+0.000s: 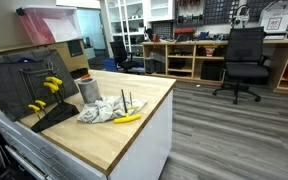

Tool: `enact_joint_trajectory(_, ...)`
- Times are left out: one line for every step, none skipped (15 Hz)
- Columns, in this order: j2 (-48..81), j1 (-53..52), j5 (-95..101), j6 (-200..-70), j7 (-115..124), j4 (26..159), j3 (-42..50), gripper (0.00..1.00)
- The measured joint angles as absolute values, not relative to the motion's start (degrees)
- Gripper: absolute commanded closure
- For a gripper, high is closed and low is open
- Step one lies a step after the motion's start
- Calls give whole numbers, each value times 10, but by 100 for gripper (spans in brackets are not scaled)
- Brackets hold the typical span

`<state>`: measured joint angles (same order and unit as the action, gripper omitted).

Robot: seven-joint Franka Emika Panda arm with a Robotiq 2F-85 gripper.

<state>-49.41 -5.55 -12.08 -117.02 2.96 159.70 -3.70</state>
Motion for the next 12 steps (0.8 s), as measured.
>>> enact_joint_trajectory(-512, -52, -119, -1158, 39, 1596, -37, 60)
enact_joint_trajectory(-527, -48, -116, -1148, 43, 1595, -37, 51)
enact_joint_trajectory(-540, -44, -114, -1138, 48, 1595, -37, 44)
enact_joint_trajectory(-549, -38, -113, -1131, 49, 1595, -36, 37)
enact_joint_trajectory(-554, -33, -112, -1127, 49, 1595, -34, 29)
enact_joint_trajectory(-558, -28, -111, -1121, 49, 1596, -30, 22)
enact_joint_trajectory(-560, -23, -111, -1116, 48, 1596, -25, 16)
enact_joint_trajectory(-560, -20, -110, -1111, 47, 1596, -19, 7)
enact_joint_trajectory(-560, -18, -110, -1109, 45, 1596, -13, 1)
enact_joint_trajectory(-560, -17, -110, -1109, 42, 1596, -8, 0)
enact_joint_trajectory(-560, -17, -110, -1109, 37, 1596, -4, 0)
enact_joint_trajectory(-559, -18, -110, -1109, 34, 1595, -2, 0)
